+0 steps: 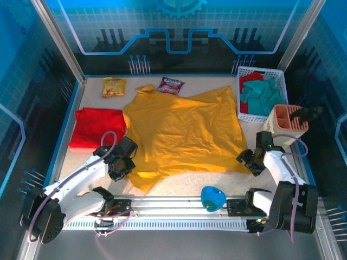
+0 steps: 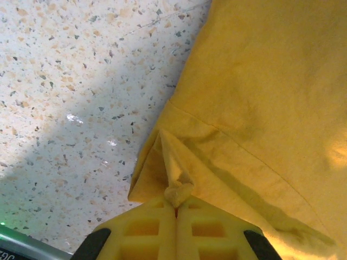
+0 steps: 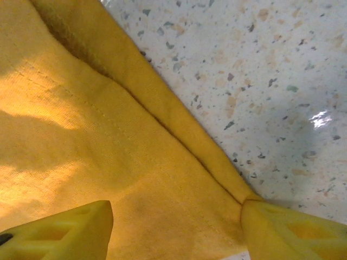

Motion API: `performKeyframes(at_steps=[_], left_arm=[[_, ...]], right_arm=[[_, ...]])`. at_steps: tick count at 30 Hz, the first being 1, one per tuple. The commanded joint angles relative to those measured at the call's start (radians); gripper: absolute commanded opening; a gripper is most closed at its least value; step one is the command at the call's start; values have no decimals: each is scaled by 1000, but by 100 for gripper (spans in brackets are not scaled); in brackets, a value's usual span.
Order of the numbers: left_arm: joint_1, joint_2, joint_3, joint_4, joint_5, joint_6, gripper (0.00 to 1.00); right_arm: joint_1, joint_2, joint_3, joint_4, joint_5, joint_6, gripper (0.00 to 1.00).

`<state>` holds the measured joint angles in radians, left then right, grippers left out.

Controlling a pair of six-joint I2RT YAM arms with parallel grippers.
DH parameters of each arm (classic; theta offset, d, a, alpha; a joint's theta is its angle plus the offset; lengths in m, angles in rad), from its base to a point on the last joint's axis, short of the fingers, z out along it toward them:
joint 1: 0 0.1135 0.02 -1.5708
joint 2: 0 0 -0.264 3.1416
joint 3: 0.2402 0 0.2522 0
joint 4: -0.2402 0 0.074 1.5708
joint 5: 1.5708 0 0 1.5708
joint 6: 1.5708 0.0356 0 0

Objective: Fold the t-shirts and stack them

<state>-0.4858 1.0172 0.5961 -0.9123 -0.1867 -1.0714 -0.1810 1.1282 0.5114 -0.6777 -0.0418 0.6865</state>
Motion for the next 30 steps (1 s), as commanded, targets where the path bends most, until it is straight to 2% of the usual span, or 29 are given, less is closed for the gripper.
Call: performKeyframes(at_steps=[1, 7, 13, 17, 18, 22, 30], left_arm=[[9, -25, 29, -49, 2, 41, 0], [10, -38, 39, -43, 12, 57, 0], [9, -48, 39, -28, 15, 69, 0], [10, -47, 49, -26, 21, 87, 0], [11, -48, 59, -28, 21, 96, 0], [13, -59, 110, -44, 14, 130, 0], [29, -83, 266, -111, -21, 200, 0]], right_arm=[[-16, 14, -26, 16, -22, 20, 62], [-17, 6, -47, 20, -15, 34, 51], [-16, 31, -59, 49, -11, 39, 29], [-16, 29, -62, 66, -36, 30, 4], [-17, 24, -58, 69, -47, 27, 1], [-5, -8, -26, 66, -65, 9, 0], [111, -161, 38, 99, -50, 17, 0]])
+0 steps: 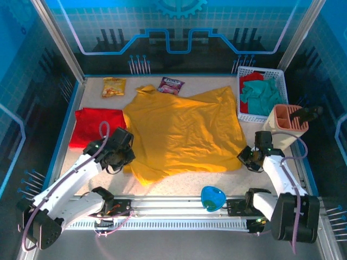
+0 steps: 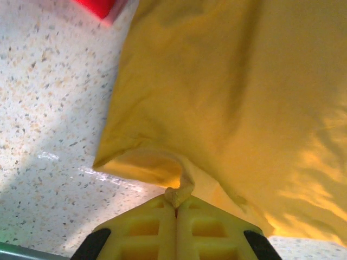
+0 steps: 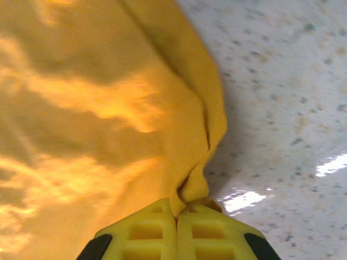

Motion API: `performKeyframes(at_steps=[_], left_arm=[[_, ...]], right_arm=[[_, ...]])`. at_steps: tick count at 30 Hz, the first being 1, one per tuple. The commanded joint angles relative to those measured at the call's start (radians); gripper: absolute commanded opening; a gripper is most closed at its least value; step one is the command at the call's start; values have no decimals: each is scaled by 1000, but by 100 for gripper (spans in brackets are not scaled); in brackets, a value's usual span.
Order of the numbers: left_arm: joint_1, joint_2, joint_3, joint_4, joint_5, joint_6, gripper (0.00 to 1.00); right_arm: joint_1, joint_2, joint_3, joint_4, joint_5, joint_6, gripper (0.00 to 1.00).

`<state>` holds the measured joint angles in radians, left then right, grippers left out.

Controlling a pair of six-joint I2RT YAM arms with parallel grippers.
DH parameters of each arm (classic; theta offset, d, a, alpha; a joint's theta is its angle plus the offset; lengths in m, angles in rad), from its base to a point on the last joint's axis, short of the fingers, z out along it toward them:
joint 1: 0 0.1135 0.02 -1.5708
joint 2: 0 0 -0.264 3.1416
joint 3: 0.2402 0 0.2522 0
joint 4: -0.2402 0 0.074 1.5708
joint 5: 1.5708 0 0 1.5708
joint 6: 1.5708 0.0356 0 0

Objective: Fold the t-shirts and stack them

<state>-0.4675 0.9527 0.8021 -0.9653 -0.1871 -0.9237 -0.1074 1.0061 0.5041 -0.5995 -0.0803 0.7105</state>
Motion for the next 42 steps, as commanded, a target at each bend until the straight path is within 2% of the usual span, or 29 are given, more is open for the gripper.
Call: performKeyframes(at_steps=[1, 5, 8, 15, 24, 29, 32, 36, 42], left_arm=[[15, -21, 84, -68, -33, 68, 0], [66, -5, 170, -67, -72, 160, 0], [140, 47, 263, -49, -25, 240, 0], [196, 157, 531, -52, -29, 369, 0], [198, 351, 1046, -122, -58, 519, 0], [198, 480, 1457, -213, -71, 603, 0], [198, 509, 1642, -221, -84, 660, 0], [198, 463, 1714, -143, -89, 736, 0], [198, 272, 1549, 105, 14, 786, 0]], right_arm=[[59, -55, 55, 26, -5, -5, 0], [136, -106, 84, 58, 48, 43, 0], [186, -130, 120, 90, 89, 67, 0], [276, -118, 307, 36, 215, -11, 0], [321, -54, 663, -3, 252, -114, 0], [321, -6, 855, -11, 193, -173, 0], [321, 9, 955, -14, 145, -196, 0], [324, 17, 1069, -17, 107, -229, 0], [322, -23, 1148, 12, 90, -281, 0]])
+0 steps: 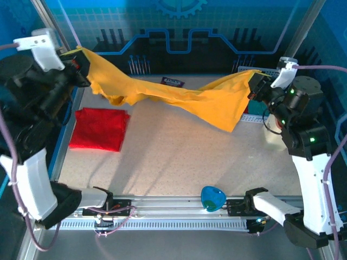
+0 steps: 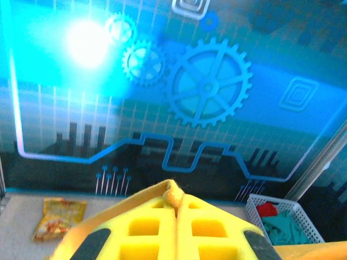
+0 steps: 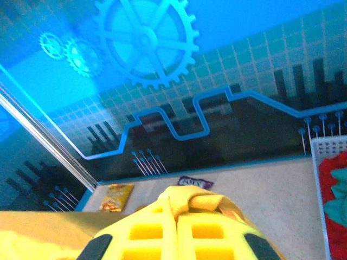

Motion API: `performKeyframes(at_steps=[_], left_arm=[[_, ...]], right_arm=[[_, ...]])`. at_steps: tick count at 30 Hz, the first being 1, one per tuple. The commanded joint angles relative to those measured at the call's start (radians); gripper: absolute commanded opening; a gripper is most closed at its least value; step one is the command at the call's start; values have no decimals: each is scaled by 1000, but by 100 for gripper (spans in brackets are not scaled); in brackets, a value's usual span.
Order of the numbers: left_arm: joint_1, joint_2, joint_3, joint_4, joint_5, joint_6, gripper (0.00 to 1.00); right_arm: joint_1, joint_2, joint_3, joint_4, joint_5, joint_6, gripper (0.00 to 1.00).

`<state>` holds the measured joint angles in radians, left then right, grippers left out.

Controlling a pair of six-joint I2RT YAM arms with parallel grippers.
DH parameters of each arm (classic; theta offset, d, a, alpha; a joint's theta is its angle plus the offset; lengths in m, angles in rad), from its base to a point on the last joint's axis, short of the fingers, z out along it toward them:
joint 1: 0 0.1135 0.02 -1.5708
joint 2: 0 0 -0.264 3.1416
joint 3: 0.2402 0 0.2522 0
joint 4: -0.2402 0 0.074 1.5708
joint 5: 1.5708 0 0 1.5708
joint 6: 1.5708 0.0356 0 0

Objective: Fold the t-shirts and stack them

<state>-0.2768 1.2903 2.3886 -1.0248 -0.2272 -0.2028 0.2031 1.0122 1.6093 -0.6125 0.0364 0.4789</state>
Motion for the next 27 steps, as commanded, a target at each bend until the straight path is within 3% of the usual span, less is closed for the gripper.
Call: performKeyframes(at_steps=[1, 6, 11, 16, 20, 23, 27], left_arm=[[7, -90, -54, 198, 80, 74, 0], [7, -153, -69, 302, 187, 95, 0], [7, -173, -94, 376, 224, 121, 0], [7, -121, -85, 427, 173, 117, 0], [7, -8, -14, 364, 74, 138, 0], [8, 27, -116, 392, 32, 168, 0], [46, 2, -403, 519, 16, 146, 0]], right_arm=[[12, -47, 44, 41, -45, -62, 0], [12, -130, 7, 100, -46, -48, 0], [13, -170, 17, 68, -16, -60, 0], [12, -197, -23, 103, 12, -85, 0], [13, -161, -42, 93, 32, -74, 0], [11, -94, -50, 32, 62, -31, 0], [10, 12, -97, -51, 49, 23, 0]])
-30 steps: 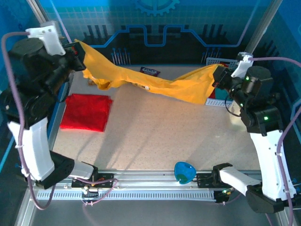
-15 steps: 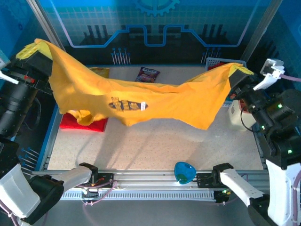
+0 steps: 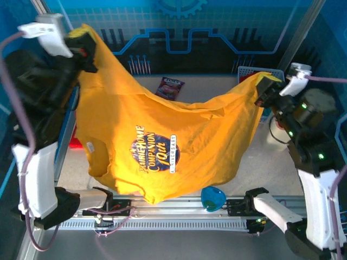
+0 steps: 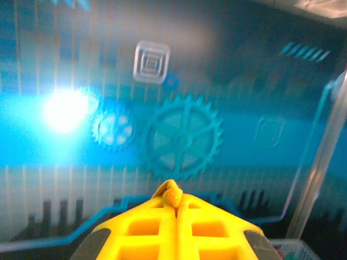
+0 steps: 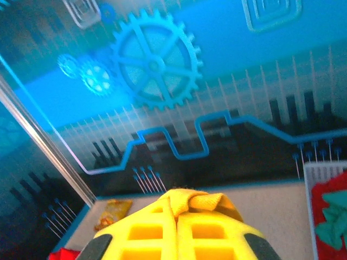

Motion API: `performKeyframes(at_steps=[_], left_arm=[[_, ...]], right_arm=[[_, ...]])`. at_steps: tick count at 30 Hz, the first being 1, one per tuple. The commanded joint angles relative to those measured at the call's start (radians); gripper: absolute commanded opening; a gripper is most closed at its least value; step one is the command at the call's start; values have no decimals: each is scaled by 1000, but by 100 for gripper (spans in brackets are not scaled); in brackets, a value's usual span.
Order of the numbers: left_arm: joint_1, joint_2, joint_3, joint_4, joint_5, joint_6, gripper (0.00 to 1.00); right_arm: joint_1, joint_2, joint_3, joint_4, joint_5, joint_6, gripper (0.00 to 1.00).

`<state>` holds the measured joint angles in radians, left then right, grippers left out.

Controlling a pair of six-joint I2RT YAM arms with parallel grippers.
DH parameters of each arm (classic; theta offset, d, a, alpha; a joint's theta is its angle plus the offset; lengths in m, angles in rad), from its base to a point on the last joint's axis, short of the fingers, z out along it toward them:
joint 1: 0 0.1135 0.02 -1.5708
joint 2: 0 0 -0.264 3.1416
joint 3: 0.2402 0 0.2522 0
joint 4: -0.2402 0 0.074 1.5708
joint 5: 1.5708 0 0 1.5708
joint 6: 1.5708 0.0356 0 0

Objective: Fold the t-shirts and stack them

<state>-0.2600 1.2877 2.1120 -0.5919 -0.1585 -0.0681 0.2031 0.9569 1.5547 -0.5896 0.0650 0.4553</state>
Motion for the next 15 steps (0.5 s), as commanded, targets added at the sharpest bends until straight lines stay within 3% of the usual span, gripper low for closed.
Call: performKeyframes(at_steps=[1, 9, 15], left_arm=[[48, 1, -201, 131, -45, -7, 0], [172, 89, -578, 329, 27, -121, 0], [219, 188, -618, 413, 54, -164, 0]], right_arm=[[9, 101, -62, -88, 17, 56, 0], [-46, 333, -270, 40, -124, 132, 0], [-93, 530, -256, 152, -194, 151, 0]])
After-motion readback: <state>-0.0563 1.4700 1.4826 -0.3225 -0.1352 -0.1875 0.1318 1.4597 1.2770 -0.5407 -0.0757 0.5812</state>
